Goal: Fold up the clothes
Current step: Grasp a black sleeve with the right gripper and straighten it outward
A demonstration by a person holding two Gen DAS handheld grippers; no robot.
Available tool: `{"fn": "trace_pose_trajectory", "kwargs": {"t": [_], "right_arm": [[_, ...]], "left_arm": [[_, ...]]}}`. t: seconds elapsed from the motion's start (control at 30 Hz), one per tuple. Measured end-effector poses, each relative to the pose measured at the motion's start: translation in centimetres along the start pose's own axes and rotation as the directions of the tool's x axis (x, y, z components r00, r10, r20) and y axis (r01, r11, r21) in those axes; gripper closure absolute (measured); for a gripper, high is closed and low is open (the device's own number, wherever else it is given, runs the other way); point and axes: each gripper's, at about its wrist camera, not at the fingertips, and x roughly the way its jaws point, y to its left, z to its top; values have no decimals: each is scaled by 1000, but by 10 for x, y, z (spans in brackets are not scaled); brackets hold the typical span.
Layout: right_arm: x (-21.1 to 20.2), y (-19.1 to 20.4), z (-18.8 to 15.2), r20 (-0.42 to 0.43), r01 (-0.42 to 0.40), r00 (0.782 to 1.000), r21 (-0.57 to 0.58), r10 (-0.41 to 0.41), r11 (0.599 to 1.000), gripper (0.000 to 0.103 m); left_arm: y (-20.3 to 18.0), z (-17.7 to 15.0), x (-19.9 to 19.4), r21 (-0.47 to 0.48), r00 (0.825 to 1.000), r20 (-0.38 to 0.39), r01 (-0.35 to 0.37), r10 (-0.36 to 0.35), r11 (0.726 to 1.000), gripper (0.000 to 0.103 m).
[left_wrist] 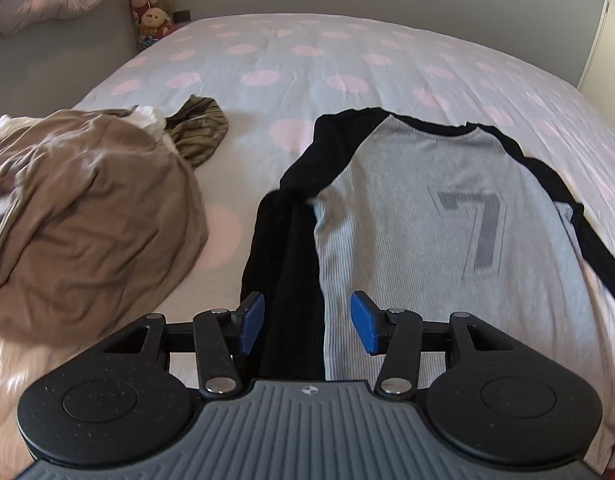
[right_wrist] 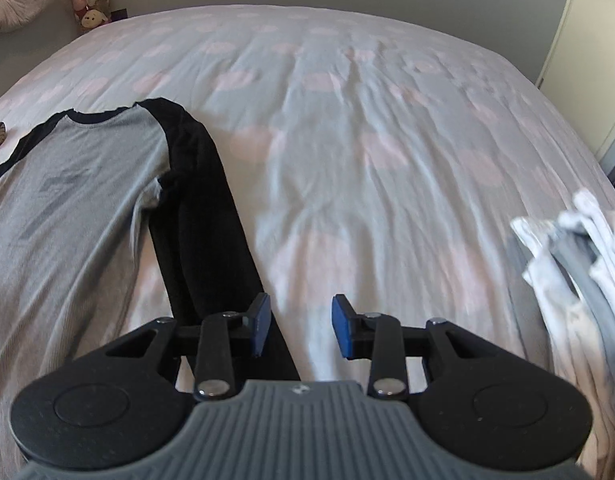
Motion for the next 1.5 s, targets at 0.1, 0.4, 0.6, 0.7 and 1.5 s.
{"fn": "trace_pose_trajectory", "kwargs": {"t": [0.1, 0.4, 0.6, 0.7, 1.5], "right_arm": [[-5, -14, -20, -38, 0, 999, 33, 1, 999, 66], [-21, -58, -80, -150, 8, 989, 132, 12, 991, 66], [-10, -69, -105, -189, -34, 979, 218, 77, 975, 74], [-11, -59, -103, -188, -34, 980, 194, 71, 980, 97], [8, -90, -1, -137, 479, 857, -141, -496, 866, 99]], "left_arm": [[-1, -17, -7, -16, 1000, 6, 8, -8, 1000, 57], [-1, -35, -13, -32, 999, 43, -7, 9, 999, 57], [-5, -37, -12, -12, 999, 40, -28, 28, 1000, 57], [0, -38, -9, -34, 999, 31, -26, 27, 999, 57], [15, -39, -2, -134, 999, 4, 42, -41, 990, 56]]}}
